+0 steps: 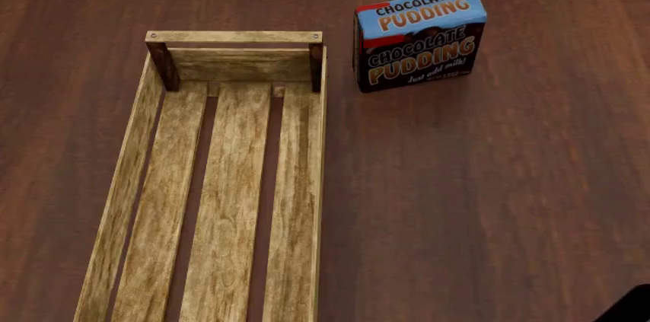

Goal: Stack the left bowl on the right bowl and place them in the tray.

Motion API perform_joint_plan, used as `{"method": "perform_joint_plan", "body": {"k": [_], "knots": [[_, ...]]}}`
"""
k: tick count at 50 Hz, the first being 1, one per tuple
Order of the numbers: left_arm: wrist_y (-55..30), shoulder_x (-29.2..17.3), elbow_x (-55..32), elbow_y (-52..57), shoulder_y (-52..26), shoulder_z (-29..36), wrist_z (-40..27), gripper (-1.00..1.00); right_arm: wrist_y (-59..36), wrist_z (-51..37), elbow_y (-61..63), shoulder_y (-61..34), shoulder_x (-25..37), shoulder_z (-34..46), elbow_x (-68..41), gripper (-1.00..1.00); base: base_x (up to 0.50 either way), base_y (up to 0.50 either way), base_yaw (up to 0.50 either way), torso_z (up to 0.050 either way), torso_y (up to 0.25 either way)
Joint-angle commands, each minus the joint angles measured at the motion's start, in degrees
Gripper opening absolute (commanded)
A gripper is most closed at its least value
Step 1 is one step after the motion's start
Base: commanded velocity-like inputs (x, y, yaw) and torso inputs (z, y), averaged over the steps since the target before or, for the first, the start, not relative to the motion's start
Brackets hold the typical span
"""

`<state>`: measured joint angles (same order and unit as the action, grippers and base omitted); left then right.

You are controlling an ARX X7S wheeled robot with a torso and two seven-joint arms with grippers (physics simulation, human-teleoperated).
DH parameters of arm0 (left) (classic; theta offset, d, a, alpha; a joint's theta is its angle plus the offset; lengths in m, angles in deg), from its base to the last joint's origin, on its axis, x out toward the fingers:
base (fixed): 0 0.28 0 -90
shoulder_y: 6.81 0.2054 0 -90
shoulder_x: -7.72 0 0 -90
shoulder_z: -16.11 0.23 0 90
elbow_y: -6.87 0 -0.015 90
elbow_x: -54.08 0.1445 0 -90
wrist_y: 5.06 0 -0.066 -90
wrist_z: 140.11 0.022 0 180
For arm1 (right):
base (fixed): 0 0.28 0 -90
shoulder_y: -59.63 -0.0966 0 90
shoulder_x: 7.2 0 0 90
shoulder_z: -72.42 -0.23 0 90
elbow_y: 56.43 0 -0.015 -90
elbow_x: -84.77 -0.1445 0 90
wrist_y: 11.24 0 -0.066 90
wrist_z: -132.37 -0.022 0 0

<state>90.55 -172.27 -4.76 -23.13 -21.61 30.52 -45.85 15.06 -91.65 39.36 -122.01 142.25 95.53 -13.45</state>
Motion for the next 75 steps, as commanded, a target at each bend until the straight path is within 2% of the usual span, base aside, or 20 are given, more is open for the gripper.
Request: {"method": "perform_joint_plan", "body": {"k": [1,14,22,33,36,44,55,68,75], "knots": [[1.1,0.0,1.4,0.0,0.9,0.7,-0.5,1.00,-2.2,-2.5,1.9,-1.7,1.3,0.1,-2.7,-1.00,0.00,0.00,0.00,0.000,0.000],[2.0,0.0,2.3,0.0,1.3,0.9,-0.8,1.00,-9.2,-9.1,7.3,-10.1,4.3,-1.2,-9.0,-1.00,0.00,0.00,0.00,0.000,0.000],[2.0,0.0,1.6,0.0,0.8,0.2,-0.5,1.00,-16.8,-10.6,8.3,-16.9,2.3,-1.4,-11.9,-1.00,0.00,0.00,0.00,0.000,0.000],[2.5,0.0,1.9,0.0,0.8,0.0,-0.6,1.00,-23.6,-7.0,9.1,-24.8,-1.2,-3.2,-11.9,-1.00,0.00,0.00,0.00,0.000,0.001],[2.6,0.0,2.0,0.0,0.9,0.1,-0.7,1.00,-25.6,-1.9,10.3,-26.7,-2.6,-4.2,-8.7,-1.00,0.00,0.00,0.00,0.000,0.000],[2.5,0.0,1.5,0.0,0.5,-0.5,-0.4,1.00,-25.7,12.8,12.7,-37.0,-8.3,0.9,0.1,-1.00,0.00,0.00,0.00,0.000,0.001],[2.8,0.0,1.5,0.0,0.6,-0.7,-0.5,1.00,-23.3,36.5,16.2,-42.9,-16.5,1.4,18.6,-1.00,0.00,0.00,0.00,0.001,0.000],[3.9,0.0,3.5,0.0,1.9,0.3,-1.3,1.00,-19.9,62.0,15.8,-43.1,-22.7,-0.7,44.2,-1.00,0.00,0.00,0.00,0.000,0.001],[4.1,0.0,3.8,0.0,2.2,0.5,-1.3,1.00,-12.2,72.4,12.4,-43.0,-25.3,0.3,56.6,-1.00,0.00,0.00,0.00,0.000,0.001]]}}
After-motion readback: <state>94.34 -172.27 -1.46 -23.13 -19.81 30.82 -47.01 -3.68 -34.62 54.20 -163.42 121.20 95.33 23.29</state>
